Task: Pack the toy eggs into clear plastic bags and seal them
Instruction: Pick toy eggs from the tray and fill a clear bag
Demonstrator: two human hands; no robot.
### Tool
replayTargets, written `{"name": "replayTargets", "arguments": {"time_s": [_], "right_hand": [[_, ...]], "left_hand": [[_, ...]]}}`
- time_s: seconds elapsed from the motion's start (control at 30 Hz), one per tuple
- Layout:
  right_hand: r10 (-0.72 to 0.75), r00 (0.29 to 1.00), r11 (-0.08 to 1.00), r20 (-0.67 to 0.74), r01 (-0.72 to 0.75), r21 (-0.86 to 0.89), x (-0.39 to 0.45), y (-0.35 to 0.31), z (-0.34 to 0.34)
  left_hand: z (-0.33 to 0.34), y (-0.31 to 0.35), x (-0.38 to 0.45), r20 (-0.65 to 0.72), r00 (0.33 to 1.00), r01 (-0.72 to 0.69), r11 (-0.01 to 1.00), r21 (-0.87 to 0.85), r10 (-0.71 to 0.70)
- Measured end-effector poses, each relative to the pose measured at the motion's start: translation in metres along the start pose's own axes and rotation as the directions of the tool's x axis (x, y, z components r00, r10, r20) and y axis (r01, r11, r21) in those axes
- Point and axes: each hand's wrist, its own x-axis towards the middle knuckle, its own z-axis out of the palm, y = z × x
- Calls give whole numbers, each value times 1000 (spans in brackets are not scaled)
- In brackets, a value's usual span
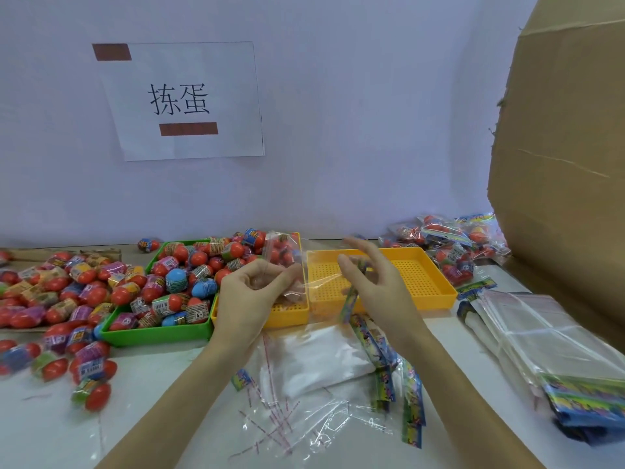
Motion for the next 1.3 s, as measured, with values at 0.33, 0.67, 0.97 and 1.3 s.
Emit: {"name": "replayTargets", "arguments": {"time_s": [0.33,0.67,0.97,1.3], "right_hand": [[-637,763,699,108,631,-336,-11,-5,17],[-601,754,527,267,624,-578,-12,-5,16],[-521,827,544,209,511,-665,-11,-1,14],[-348,937,896,-9,330,-297,-10,-3,18]], "left_hand": [[5,-5,-5,67,969,-246,941,232,237],[1,1,-6,140,955,-292,909,297,261],[-6,5,-1,229,895,-444,812,379,383],[-4,-3,1,356,922,-243,942,232,150]]}}
